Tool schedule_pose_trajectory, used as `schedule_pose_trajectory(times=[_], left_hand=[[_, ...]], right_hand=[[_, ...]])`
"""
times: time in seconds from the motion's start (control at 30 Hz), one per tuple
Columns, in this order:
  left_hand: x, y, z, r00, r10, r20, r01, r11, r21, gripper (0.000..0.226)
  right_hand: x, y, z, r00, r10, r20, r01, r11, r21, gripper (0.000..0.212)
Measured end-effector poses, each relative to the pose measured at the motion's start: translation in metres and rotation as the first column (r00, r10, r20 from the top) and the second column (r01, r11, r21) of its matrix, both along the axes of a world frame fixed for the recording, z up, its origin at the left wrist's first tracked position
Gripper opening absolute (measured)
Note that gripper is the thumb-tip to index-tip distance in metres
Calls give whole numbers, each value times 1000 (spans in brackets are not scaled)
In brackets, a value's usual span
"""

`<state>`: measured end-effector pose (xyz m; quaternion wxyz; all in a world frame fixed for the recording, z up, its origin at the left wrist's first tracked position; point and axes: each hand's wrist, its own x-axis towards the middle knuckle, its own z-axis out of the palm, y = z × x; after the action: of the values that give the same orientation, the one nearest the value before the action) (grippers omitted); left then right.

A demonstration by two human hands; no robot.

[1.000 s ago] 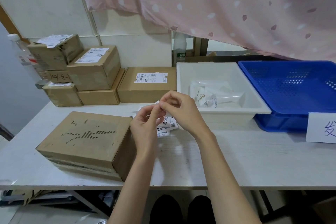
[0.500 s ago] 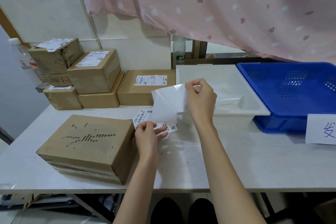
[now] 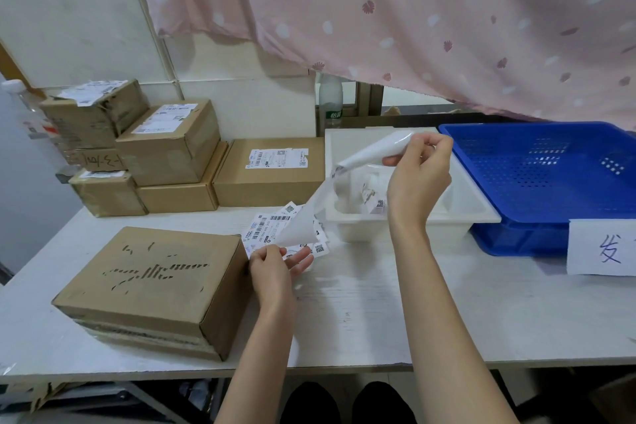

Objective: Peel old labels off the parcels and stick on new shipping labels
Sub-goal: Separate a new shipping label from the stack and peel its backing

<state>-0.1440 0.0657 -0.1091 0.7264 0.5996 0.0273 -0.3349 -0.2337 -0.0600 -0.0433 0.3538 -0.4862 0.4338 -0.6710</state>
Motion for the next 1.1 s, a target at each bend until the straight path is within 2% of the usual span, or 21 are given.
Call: schedule_pose_trajectory(times=[0.2, 0.47, 0.57, 0.7, 0.8, 1.0, 1.1], left_hand=[[0, -2, -7, 999, 44, -25, -45, 998, -50, 14], [2, -4, -15, 995, 100, 2, -99, 988, -116, 7], [1, -6, -16, 1000, 1, 2, -1, 997, -76, 15], [-2, -6, -11, 981, -189, 53, 189, 982, 1, 12], [-1, -7, -13, 963, -249, 100, 245, 968, 52, 21], [3, -10, -13, 967, -211, 144, 203, 977, 69, 38], [2, -10, -6, 972, -128, 198, 126, 992, 20, 36]], right_hand=[[-1, 1, 2, 999, -20, 36, 21, 999, -36, 21], [11, 6, -11, 983, 182, -35, -183, 983, -27, 21], [17, 9, -16, 968, 241, -65, -243, 970, -26, 20], [22, 12, -19, 950, 292, -114, -296, 955, -22, 18], [23, 15, -18, 941, 312, -132, -316, 949, -8, 18], [22, 14, -20, 912, 362, -191, -368, 930, 3, 18], [24, 14, -25, 887, 406, -220, -410, 911, 29, 18]])
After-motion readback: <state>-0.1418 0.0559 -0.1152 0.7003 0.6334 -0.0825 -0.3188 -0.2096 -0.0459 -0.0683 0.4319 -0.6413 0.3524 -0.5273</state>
